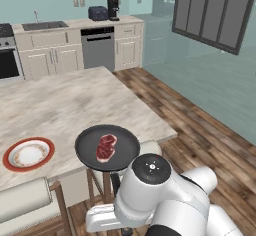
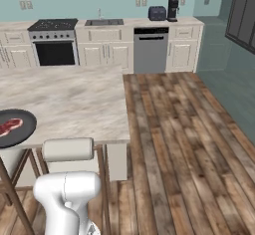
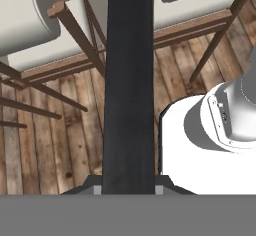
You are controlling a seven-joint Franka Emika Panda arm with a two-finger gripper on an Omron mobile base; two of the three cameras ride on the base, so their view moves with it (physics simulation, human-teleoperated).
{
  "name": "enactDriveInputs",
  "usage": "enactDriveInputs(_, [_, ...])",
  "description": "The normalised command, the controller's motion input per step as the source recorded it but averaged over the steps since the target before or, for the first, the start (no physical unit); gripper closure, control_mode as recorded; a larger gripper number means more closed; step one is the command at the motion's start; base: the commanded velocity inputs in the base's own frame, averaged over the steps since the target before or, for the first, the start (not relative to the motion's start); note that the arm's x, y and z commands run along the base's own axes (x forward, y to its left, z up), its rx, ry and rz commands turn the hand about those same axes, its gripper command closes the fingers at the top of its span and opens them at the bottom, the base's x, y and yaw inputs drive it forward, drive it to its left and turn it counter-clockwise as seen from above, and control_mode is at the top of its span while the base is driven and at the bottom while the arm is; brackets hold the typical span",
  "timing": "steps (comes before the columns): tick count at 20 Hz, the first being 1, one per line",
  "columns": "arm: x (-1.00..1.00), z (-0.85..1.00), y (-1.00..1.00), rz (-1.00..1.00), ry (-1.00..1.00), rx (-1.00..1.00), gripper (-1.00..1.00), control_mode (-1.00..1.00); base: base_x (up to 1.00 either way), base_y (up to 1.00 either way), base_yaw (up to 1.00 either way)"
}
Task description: Pick up the pan with the steak in it and place it on the dining table. Then place the steak on the plate.
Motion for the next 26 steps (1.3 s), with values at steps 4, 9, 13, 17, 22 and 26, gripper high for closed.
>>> enactDriveInputs(4, [0.00, 0.00, 0.00, 0.00, 0.00, 0.00, 1.00, 1.00, 0.38, -0.09, 0.00])
enactDriveInputs(9, [0.00, 0.00, 0.00, 0.00, 0.00, 0.00, 1.00, 1.00, 0.32, -0.10, 0.00])
enactDriveInputs(13, [0.00, 0.00, 0.00, 0.00, 0.00, 0.00, 1.00, 1.00, 0.33, -0.10, 0.00])
enactDriveInputs(17, [0.00, 0.00, 0.00, 0.00, 0.00, 0.00, 1.00, 1.00, 0.35, -0.09, 0.00])
enactDriveInputs(22, [0.00, 0.00, 0.00, 0.00, 0.00, 0.00, 1.00, 1.00, 0.36, -0.07, 0.00])
enactDriveInputs(26, [0.00, 0.00, 0.00, 0.00, 0.00, 0.00, 1.00, 1.00, 0.38, -0.06, 0.00])
